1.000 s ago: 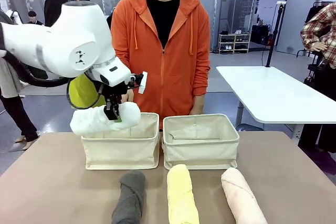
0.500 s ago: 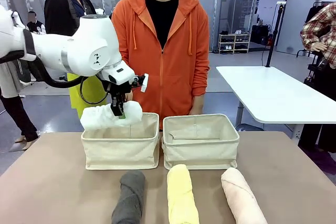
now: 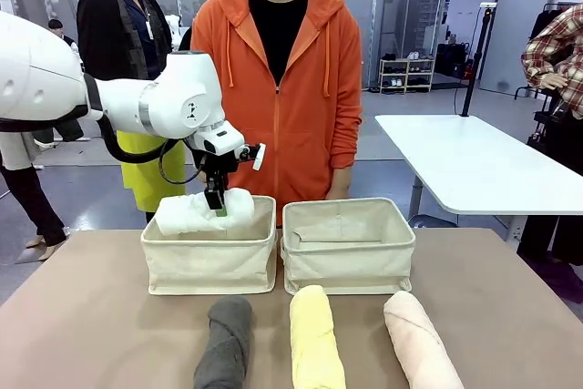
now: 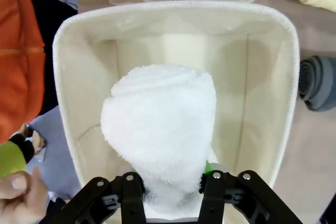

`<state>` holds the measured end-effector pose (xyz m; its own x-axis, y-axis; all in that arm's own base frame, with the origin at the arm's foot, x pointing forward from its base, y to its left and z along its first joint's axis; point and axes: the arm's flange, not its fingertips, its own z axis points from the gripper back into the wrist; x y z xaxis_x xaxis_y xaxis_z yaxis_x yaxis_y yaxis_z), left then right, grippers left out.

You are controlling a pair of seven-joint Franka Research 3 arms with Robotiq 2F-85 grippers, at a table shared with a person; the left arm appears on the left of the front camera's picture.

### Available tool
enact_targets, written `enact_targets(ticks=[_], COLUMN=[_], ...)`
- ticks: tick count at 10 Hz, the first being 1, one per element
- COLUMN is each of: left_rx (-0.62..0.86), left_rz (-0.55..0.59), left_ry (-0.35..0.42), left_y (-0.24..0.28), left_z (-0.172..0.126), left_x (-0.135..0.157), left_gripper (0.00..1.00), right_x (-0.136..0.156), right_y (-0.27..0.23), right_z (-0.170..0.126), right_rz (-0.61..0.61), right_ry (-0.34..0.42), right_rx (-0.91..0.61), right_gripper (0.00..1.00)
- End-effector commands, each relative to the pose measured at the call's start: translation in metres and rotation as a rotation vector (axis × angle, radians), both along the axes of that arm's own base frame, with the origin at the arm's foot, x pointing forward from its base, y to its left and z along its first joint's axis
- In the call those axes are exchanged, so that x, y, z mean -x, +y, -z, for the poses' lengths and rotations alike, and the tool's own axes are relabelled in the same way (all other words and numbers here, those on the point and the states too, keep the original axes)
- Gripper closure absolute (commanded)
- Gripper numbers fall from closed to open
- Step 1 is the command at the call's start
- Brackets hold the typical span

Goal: Divide the towels into two baskets.
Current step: Pick up one hotel-folded towel and place it in the Fabric basket indicated by the person.

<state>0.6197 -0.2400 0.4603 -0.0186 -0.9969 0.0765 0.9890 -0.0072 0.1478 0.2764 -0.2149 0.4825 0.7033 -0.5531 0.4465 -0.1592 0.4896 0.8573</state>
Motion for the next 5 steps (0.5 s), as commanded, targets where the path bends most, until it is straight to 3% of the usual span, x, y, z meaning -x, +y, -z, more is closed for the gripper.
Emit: enact_targets(ticks=[1,2,3,5], left_rx=[-0.006,-0.005,-0.002,0.0], left_rz=[0.023,0.025,0.024,0.01], left_ry=[0.021,0.026,0.026,0.015], left_y=[0.0004,0.0003,0.0004,0.0002], left_z=[-0.0073,-0.0061,-0.0066,-0.0113], left_x=[-0.0082,-0.0093,-0.0097,-0.0037], left_gripper=[0.25,0.08,0.0,0.0], right_x=[0.0017,0.0017,0.0017,0.0017], right_y=[-0.0005,-0.0005,-0.0005,-0.0005], right_z=[-0.0013,-0.0013,-0.0013,-0.0013], right_rz=[-0.001,-0.001,-0.001,-0.001], right_ry=[-0.022,-0.022,-0.022,-0.022], right_rx=[-0.001,-0.001,-0.001,-0.001], right_gripper=[0.0,0.0,0.0,0.0])
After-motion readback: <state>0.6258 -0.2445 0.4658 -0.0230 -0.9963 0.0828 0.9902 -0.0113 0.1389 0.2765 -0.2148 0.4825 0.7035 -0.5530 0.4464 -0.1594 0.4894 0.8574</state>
